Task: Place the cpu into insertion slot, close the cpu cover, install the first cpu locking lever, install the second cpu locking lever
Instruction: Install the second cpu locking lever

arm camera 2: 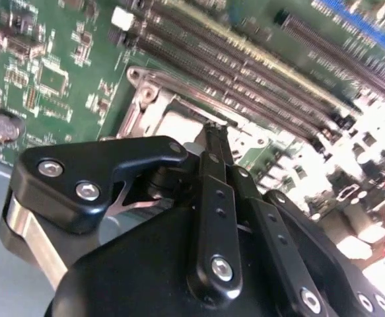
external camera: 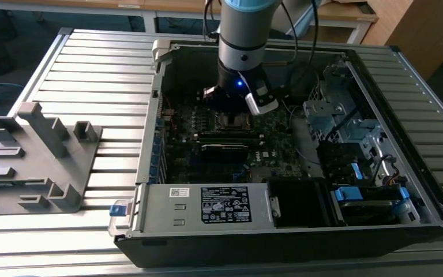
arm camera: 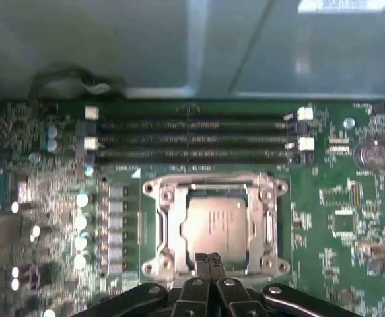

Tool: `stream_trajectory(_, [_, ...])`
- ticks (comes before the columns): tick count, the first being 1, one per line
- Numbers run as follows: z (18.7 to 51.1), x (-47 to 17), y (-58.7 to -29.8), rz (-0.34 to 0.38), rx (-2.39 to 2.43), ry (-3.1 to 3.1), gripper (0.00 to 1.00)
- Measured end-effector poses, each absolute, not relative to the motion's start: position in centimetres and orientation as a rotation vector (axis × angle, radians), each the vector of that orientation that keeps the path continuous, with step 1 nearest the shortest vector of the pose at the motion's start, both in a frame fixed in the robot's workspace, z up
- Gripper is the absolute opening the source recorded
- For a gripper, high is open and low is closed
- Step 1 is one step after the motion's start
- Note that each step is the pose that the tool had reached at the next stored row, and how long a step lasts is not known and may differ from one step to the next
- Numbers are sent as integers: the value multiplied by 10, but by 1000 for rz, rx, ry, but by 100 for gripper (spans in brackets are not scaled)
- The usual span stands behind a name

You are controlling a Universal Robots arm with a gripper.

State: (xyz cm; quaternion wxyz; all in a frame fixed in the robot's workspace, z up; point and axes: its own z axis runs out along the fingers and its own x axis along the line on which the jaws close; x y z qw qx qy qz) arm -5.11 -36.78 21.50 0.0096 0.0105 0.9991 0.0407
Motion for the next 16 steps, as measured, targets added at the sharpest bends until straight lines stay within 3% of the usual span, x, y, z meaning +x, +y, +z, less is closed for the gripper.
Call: stream_trajectory(16, [214, -45, -353, 121, 33, 3120, 11])
